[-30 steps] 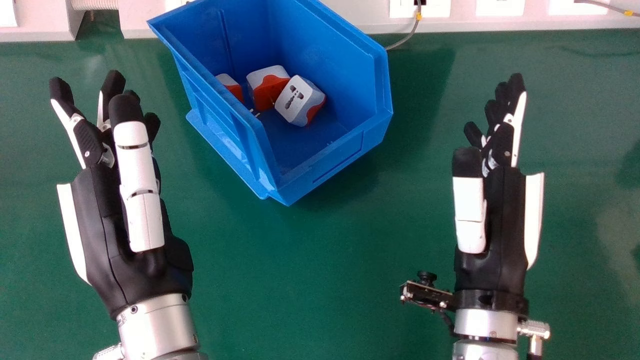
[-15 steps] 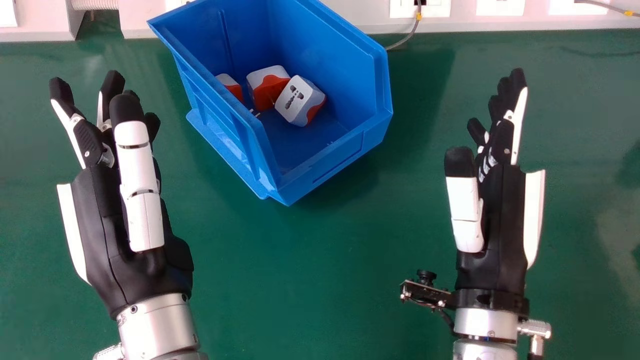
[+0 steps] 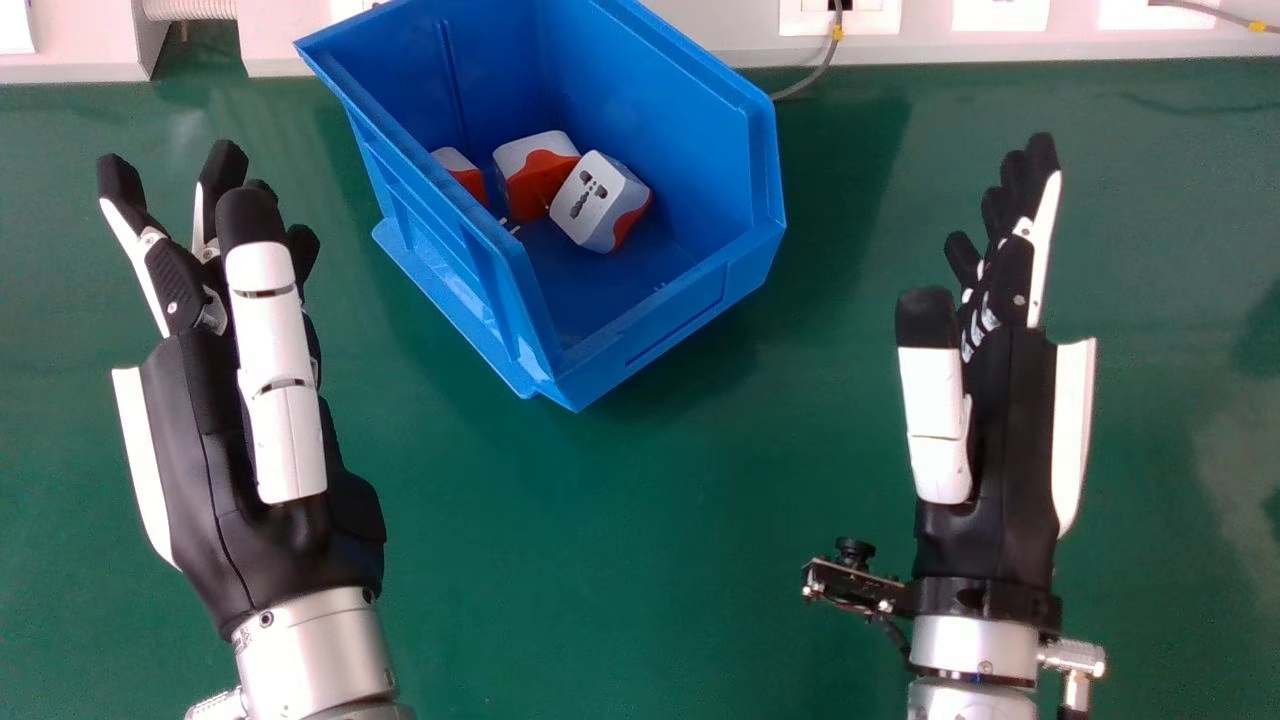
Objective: Pick all objects and put in blue box
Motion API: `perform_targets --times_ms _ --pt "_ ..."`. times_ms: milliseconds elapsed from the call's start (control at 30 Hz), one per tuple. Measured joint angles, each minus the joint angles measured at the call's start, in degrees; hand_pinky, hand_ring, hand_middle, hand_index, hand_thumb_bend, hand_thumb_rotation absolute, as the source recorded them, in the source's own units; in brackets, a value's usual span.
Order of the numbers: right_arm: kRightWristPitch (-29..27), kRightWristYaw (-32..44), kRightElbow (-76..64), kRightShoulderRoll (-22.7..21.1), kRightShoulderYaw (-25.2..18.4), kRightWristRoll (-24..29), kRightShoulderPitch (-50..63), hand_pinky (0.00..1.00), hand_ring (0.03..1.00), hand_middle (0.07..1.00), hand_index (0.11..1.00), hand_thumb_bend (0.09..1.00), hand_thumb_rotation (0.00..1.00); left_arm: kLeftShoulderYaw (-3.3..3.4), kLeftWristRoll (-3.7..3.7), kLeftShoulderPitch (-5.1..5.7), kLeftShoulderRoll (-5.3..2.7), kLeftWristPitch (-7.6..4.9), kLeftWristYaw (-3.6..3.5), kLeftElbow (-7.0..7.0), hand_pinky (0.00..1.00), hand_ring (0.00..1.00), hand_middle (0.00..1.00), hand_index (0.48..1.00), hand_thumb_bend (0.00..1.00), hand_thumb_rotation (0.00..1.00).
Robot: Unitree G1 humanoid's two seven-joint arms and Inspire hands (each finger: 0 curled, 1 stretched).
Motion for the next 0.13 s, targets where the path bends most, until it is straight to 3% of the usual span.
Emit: perform_targets --times_ms 133 --pt "0.00 -0.01 -0.07 0.00 0.05 0.19 0.20 0.94 1.000 1.000 1.000 0.643 1.00 0.00 0.19 0.01 0.00 0.00 0.09 0.00 0.91 0.94 0.94 0.922 0.57 0.74"
